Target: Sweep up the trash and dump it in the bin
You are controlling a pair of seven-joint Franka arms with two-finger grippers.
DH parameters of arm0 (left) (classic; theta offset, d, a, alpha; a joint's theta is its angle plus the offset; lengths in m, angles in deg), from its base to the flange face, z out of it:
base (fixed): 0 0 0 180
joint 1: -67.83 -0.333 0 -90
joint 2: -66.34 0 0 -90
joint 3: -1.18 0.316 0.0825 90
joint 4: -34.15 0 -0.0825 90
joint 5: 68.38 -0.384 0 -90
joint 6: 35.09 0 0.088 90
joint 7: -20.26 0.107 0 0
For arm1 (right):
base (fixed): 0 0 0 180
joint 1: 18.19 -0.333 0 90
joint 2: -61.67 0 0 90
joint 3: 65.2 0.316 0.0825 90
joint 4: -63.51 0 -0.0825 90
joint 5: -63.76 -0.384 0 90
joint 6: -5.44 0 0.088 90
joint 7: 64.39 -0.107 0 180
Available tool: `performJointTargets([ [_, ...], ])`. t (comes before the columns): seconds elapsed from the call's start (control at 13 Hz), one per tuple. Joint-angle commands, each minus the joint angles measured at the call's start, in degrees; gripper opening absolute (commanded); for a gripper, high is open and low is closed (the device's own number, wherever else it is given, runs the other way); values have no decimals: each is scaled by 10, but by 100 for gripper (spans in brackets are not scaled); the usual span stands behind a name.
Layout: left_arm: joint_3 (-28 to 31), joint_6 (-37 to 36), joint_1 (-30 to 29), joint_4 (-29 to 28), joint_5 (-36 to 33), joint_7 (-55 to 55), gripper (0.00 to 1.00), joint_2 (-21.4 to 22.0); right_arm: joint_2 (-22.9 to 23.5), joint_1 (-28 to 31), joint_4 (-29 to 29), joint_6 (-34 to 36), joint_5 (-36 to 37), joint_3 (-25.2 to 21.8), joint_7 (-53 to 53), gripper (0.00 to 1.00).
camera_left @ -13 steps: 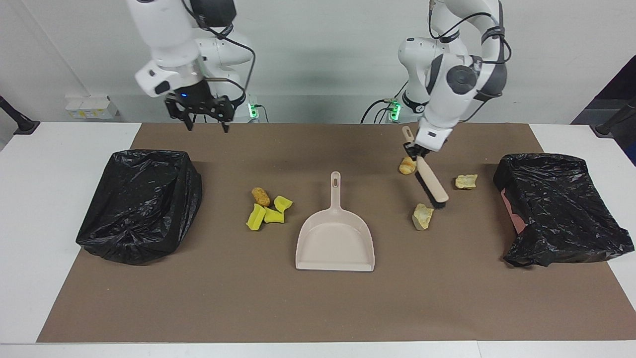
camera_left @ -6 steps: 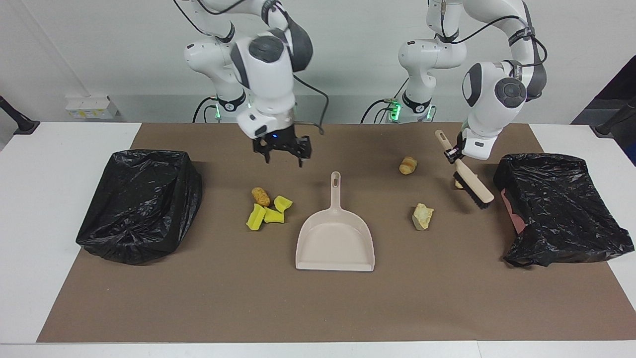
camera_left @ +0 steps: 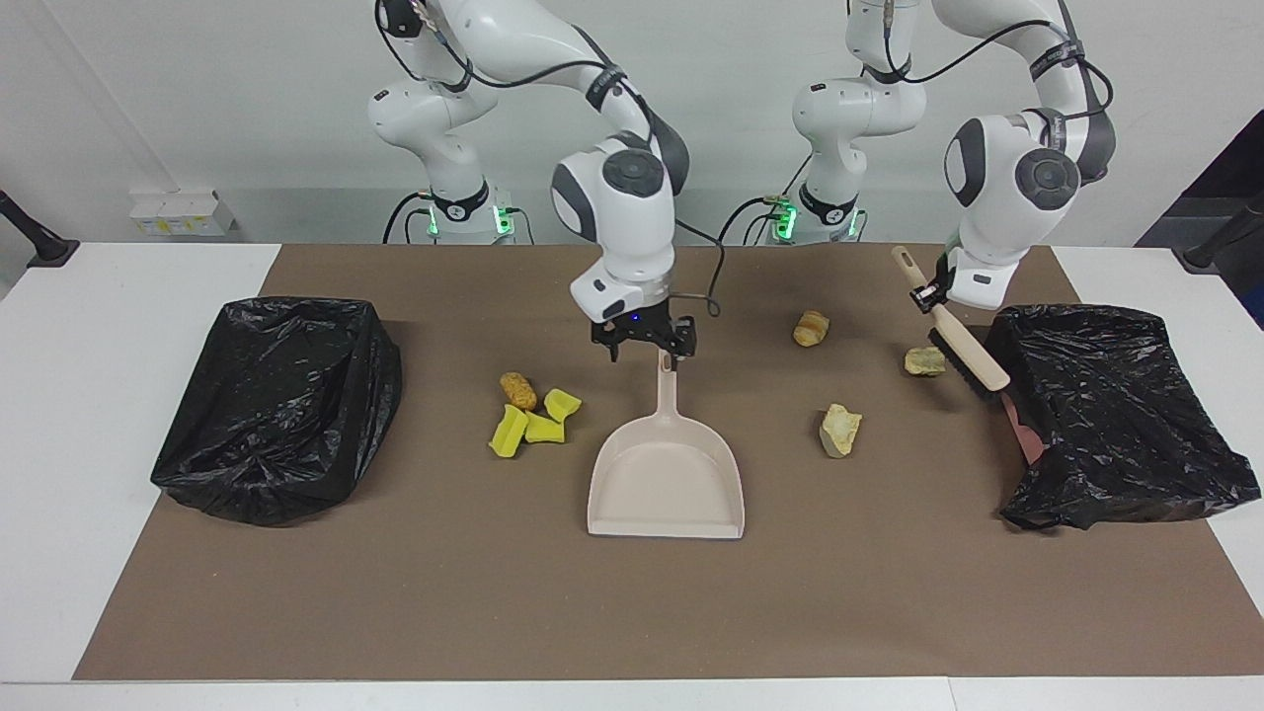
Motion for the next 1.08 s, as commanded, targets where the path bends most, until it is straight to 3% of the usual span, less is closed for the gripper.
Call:
performJointTargets([
  [0.0, -7, 2, -17, -23, -11, 7, 0, 24, 32, -6, 19, -28, -11, -1, -12, 100],
  [0.54, -7, 14, -20, -36, -11, 7, 0, 32, 16, -23, -22, 3, -12, 3, 12, 100],
  [0.62, -7, 16, -20, -40, -11, 7, 0, 33, 16, -23, -22, 6, -12, 3, 14, 91],
  [0.77, -7, 16, -20, -40, -11, 16, 0, 34, 18, -20, -22, 5, -12, 3, 20, 54],
  [1.0, -7, 18, -36, -56, -10, 56, 0, 45, 19, -20, -14, 5, -12, 3, 17, 7],
])
